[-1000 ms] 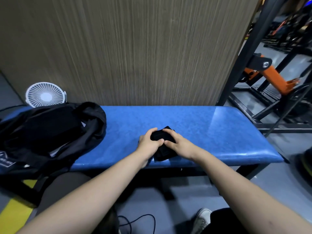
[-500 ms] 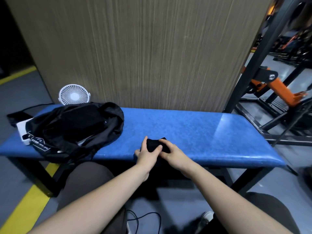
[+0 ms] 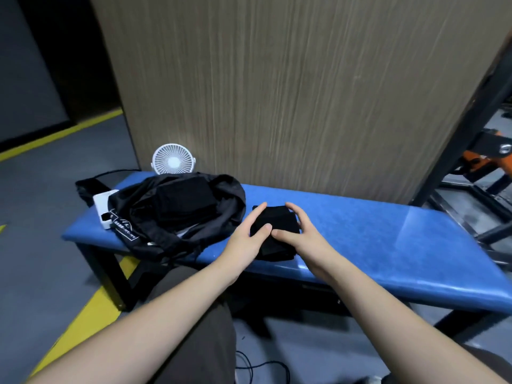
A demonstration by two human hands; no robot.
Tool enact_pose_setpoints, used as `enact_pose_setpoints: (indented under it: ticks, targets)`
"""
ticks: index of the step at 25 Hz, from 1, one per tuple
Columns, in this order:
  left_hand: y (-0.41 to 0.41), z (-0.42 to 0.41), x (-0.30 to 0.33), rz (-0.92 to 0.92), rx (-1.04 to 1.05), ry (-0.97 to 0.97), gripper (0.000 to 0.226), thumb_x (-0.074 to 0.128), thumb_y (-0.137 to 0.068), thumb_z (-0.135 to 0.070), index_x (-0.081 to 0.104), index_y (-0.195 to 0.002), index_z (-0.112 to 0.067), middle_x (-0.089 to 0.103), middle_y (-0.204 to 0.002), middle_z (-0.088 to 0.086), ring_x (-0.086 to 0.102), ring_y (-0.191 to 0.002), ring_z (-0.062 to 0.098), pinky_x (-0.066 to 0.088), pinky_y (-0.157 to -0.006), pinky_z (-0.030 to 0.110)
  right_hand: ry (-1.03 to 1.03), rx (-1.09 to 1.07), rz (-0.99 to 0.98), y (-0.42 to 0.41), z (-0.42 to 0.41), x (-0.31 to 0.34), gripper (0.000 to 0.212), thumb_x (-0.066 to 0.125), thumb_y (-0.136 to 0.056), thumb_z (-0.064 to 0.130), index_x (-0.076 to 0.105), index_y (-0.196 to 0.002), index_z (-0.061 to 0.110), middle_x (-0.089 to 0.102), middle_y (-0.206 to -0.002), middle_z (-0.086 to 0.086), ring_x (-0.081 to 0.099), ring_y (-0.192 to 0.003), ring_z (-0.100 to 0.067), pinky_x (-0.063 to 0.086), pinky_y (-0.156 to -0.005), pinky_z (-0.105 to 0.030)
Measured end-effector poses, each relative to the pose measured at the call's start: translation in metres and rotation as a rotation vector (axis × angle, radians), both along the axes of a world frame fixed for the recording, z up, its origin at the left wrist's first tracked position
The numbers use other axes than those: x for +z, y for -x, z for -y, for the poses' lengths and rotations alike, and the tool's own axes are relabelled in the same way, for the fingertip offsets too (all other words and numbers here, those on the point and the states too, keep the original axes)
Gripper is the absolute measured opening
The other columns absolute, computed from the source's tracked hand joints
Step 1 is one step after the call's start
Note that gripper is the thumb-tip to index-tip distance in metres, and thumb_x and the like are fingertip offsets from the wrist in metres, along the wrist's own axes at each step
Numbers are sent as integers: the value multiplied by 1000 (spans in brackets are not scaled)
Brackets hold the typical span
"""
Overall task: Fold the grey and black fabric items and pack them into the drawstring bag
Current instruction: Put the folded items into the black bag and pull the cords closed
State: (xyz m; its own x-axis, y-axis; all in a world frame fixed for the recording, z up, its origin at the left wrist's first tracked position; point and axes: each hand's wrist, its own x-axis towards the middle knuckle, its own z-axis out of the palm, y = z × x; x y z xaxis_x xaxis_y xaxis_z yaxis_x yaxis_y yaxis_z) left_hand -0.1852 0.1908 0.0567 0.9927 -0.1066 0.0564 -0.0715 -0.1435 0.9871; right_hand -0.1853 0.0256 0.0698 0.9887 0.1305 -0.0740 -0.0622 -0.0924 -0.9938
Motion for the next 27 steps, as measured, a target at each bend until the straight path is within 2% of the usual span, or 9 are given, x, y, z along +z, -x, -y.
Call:
enact_pose_setpoints:
  ticks: [6, 11, 13, 15, 17, 20, 23, 25, 27]
  targets:
    - [-23, -75, 44, 94, 59, -50, 48, 60, -98, -24, 50, -142, -41, 57, -132, -24, 51, -116, -19, 41, -95, 5, -42, 140, 6, -42, -65, 37, 76, 74, -90, 18, 32, -149, 43, 70, -127, 2, 70, -110, -14, 54, -93, -28]
    - [-55, -132, 77, 104, 199, -147, 42, 60, -97, -28, 54, -138, -36, 59, -131, -14, 56, -116, 0, 41, -94, 10, -31, 127, 75, -84, -135, 55, 68, 65, -95, 34, 31, -153, 36, 54, -144, 10, 60, -121, -8, 49, -105, -31]
    - [-74, -156, 84, 93, 235, -183, 41, 59, -97, -29, 54, -138, -36, 60, -125, -14, 58, -106, -3, 42, -83, 5, 18, 144, 112, -105, -163, 62, 67, 63, -96, 35, 30, -154, 34, 50, -147, 11, 56, -124, -7, 46, -106, -29]
    - [-82, -168, 80, 76, 249, -227, 40, 59, -96, -34, 55, -135, -39, 62, -119, -17, 57, -99, -8, 42, -80, 7, 98, 131, 138, -116, -174, 61, 68, 62, -96, 34, 29, -155, 32, 47, -148, 12, 51, -126, -6, 41, -99, -21]
    - [-97, -185, 63, 38, 249, -306, 41, 62, -91, -43, 57, -131, -43, 63, -118, -19, 60, -103, -2, 47, -91, 18, 211, 162, 136, -132, -188, 49, 68, 62, -97, 30, 27, -156, 30, 46, -146, 10, 49, -123, -6, 40, -94, -15]
    - [-106, -200, 35, -9, 245, -361, 39, 62, -92, -43, 57, -131, -42, 64, -126, -13, 60, -111, 8, 47, -102, 29, 420, 205, 143, -142, -202, 21, 67, 59, -97, 37, 28, -155, 30, 46, -149, -9, 48, -131, -20, 38, -113, -34]
    - [-112, -203, 27, 20, 247, -331, 37, 60, -96, -39, 57, -132, -40, 61, -128, -12, 57, -109, 5, 42, -85, 9, 859, 58, 467, -141, -213, 13, 58, 50, -99, 38, 33, -153, 29, 36, -152, -12, 37, -137, -30, 32, -113, -45]
    - [-118, -205, 25, 8, 266, -350, 38, 58, -96, -40, 54, -134, -42, 54, -128, -3, 54, -110, 9, 39, -84, 13, 1045, 45, 782, -136, -218, 19, 53, 44, -98, 34, 40, -151, 24, 35, -156, -7, 31, -144, -26, 30, -113, -46]
    - [-121, -209, 23, -42, 291, -386, 41, 56, -97, -44, 51, -137, -43, 43, -127, 2, 49, -117, 14, 32, -93, 20, 1073, 173, 815, -135, -222, 25, 53, 40, -100, 33, 39, -152, 23, 35, -159, 1, 25, -148, -18, 23, -118, -47]
